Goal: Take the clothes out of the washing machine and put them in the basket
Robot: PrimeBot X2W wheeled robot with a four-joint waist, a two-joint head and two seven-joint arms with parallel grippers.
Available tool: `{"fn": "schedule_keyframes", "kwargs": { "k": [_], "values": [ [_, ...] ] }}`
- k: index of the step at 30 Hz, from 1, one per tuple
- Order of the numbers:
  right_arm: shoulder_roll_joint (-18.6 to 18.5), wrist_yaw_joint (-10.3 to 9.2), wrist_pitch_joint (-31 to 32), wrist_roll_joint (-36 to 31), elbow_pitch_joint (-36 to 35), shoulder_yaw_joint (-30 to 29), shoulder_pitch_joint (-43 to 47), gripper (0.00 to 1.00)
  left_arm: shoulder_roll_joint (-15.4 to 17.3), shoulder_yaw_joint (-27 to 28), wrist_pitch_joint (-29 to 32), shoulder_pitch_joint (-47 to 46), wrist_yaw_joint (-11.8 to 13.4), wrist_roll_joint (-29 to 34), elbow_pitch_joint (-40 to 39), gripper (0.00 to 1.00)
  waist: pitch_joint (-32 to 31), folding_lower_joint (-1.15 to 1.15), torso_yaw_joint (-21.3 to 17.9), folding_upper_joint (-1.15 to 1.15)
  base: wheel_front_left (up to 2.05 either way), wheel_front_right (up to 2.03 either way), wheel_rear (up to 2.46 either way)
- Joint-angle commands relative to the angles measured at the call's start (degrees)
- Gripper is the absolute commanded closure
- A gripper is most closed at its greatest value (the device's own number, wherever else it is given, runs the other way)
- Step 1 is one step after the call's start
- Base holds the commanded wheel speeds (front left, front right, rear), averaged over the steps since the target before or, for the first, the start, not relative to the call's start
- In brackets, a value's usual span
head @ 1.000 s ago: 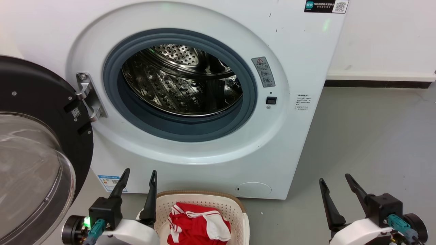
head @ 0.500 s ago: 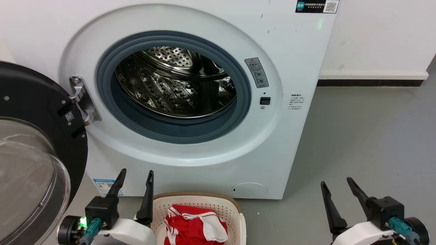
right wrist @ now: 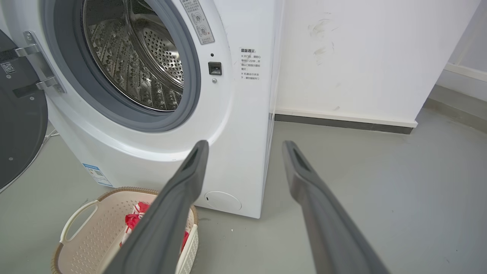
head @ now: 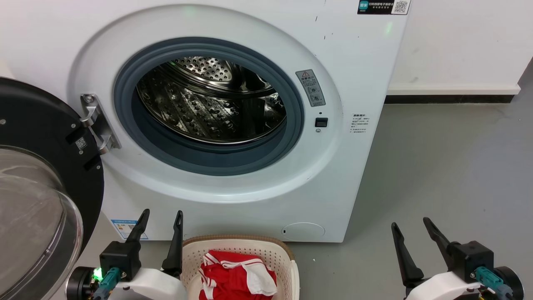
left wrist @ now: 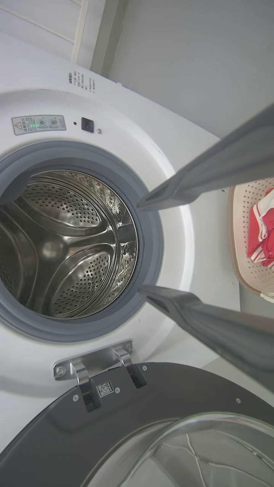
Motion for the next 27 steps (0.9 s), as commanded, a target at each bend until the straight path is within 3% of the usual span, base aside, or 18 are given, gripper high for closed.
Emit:
{"fn": "schedule_keyframes", "kwargs": {
  "k": [1, 2, 5, 27],
  "values": [
    [0.1, -0.06, -0.2, 0.2, 0.1, 0.1, 0.0, 0.0, 0.2, 0.1, 0.0, 0.1, 0.1, -0.3, 0.1, 0.0, 0.0, 0.0, -0.1, 0.0, 0.0, 0.0, 0.0],
    [0.0, 0.0, -0.1, 0.1, 0.0, 0.0, 0.0, 1.0, 0.1, 0.0, 0.0, 0.0, 0.0, -0.1, 0.0, 1.0, 0.0, 0.0, -0.1, 0.0, 0.0, 0.0, 0.0],
    [0.0, 0.0, -0.3, 1.2, 0.8, 0.3, 0.5, 1.0, -0.3, 0.1, 0.4, 0.2, -0.2, -1.2, 1.2, 1.0, 0.1, 0.0, -0.1, 0.0, 0.0, 0.0, 0.0],
    [-1.4, -0.01, 0.6, 26.9, 4.2, -0.6, -3.3, 1.0, -2.6, 4.2, 4.2, -2.0, -2.6, -22.4, 3.6, 1.0, 0.5, 0.0, -0.1, 0.0, 0.0, 0.0, 0.0]
  ]
}}
